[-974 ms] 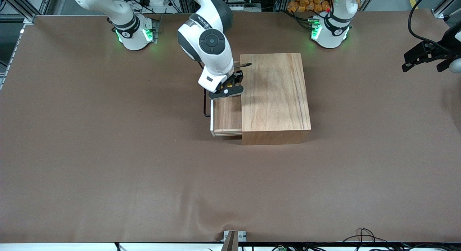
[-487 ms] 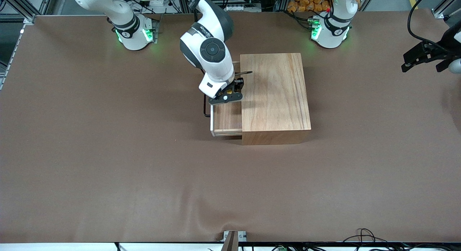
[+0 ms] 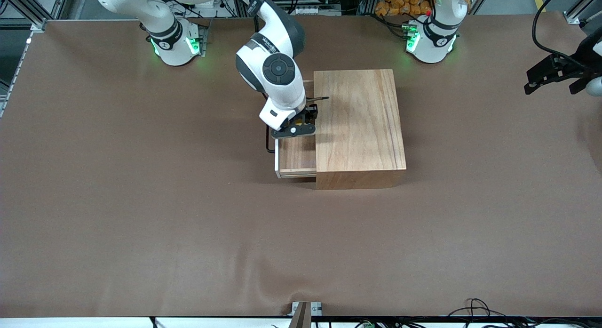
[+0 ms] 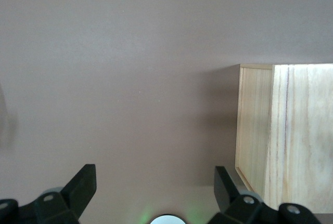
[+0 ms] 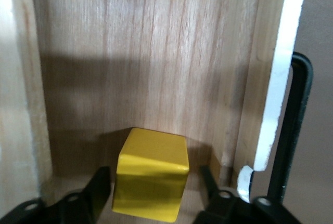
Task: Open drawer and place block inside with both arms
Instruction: 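Lower the cube into the drawer and open the right gripper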
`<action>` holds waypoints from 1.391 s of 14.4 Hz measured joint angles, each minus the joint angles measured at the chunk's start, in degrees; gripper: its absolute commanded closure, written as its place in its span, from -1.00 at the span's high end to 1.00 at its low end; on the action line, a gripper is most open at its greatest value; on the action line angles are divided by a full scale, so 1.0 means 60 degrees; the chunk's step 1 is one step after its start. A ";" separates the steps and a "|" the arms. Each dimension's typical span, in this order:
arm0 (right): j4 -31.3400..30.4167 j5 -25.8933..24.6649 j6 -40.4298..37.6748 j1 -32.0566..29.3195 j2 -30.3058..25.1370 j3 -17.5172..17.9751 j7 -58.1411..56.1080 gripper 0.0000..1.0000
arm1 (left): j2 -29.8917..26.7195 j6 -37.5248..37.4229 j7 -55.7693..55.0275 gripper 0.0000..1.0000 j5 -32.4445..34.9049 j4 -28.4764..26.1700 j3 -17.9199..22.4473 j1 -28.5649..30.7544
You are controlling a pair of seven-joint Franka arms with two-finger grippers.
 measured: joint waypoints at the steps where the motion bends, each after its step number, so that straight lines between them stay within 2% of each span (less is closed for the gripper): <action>1: 0.0000 -0.0006 -0.0003 0.0000 0.0000 -0.0004 0.0072 1.00 | 0.0000 0.0000 -0.0001 1.00 0.0000 0.0000 0.0000 0.0002; 7: 0.0328 -0.0021 -0.0389 -0.0058 -0.0067 -0.0124 0.0288 1.00 | 0.0000 0.0000 -0.0004 1.00 0.0000 0.0000 0.0000 0.0006; 11: 0.0845 -0.0021 -0.1054 -0.0402 -0.0183 -0.0154 0.0271 1.00 | 0.0000 0.0000 -0.0006 1.00 0.0000 0.0000 0.0000 0.0013; 15: 0.0914 -0.0047 -0.1335 -0.0793 -0.0384 -0.0163 0.0126 1.00 | 0.0000 0.0023 -0.0006 1.00 0.0000 0.0000 0.0000 0.0015; 17: 0.0913 -0.0165 -0.1367 -0.1219 -0.0419 -0.0189 -0.0222 1.00 | 0.0000 0.0047 -0.0006 1.00 0.0000 0.0000 0.0000 0.0017; 20: 0.0916 -0.0427 -0.1835 -0.2480 -0.0595 -0.0271 -0.1257 1.00 | 0.0000 0.0077 -0.0007 1.00 0.0000 0.0000 0.0000 0.0022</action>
